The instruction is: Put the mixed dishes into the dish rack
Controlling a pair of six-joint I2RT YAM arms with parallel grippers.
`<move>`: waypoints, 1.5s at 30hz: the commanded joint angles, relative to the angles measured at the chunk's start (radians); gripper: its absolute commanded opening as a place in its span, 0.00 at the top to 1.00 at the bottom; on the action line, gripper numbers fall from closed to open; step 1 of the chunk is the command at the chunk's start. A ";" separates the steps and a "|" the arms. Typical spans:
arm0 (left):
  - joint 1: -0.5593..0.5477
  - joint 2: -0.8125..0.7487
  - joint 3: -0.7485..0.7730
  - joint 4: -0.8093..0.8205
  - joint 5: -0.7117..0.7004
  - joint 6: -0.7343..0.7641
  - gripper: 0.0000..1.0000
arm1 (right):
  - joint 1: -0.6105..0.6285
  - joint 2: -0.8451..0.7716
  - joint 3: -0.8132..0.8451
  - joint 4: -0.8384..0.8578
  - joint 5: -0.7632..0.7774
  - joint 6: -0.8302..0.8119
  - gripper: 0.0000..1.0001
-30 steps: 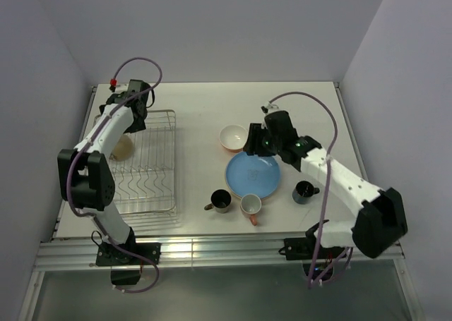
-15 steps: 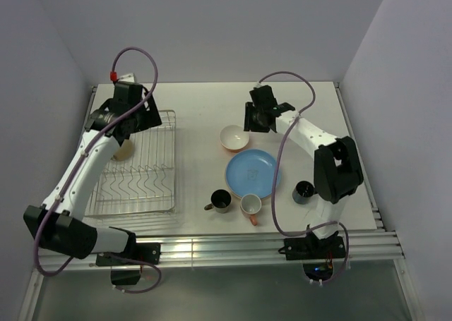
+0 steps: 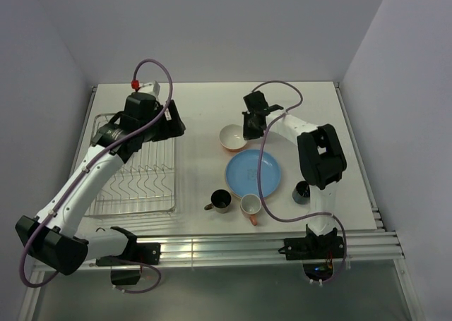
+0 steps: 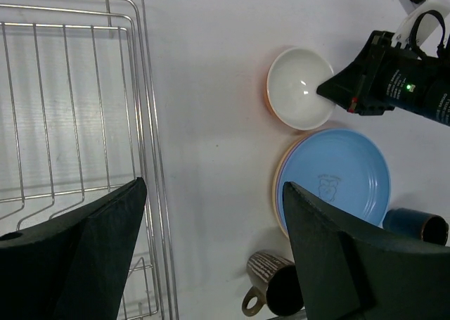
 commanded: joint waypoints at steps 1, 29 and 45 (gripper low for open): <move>-0.006 -0.043 -0.023 0.045 0.018 -0.026 0.15 | 0.002 -0.015 0.032 0.036 0.006 0.006 1.00; -0.176 -0.172 -0.318 0.618 0.452 -0.410 0.01 | -0.022 -0.753 -0.311 0.087 -0.520 0.141 1.00; -0.322 -0.073 -0.238 0.594 0.313 -0.417 0.01 | 0.097 -0.902 -0.347 0.073 -0.531 0.196 1.00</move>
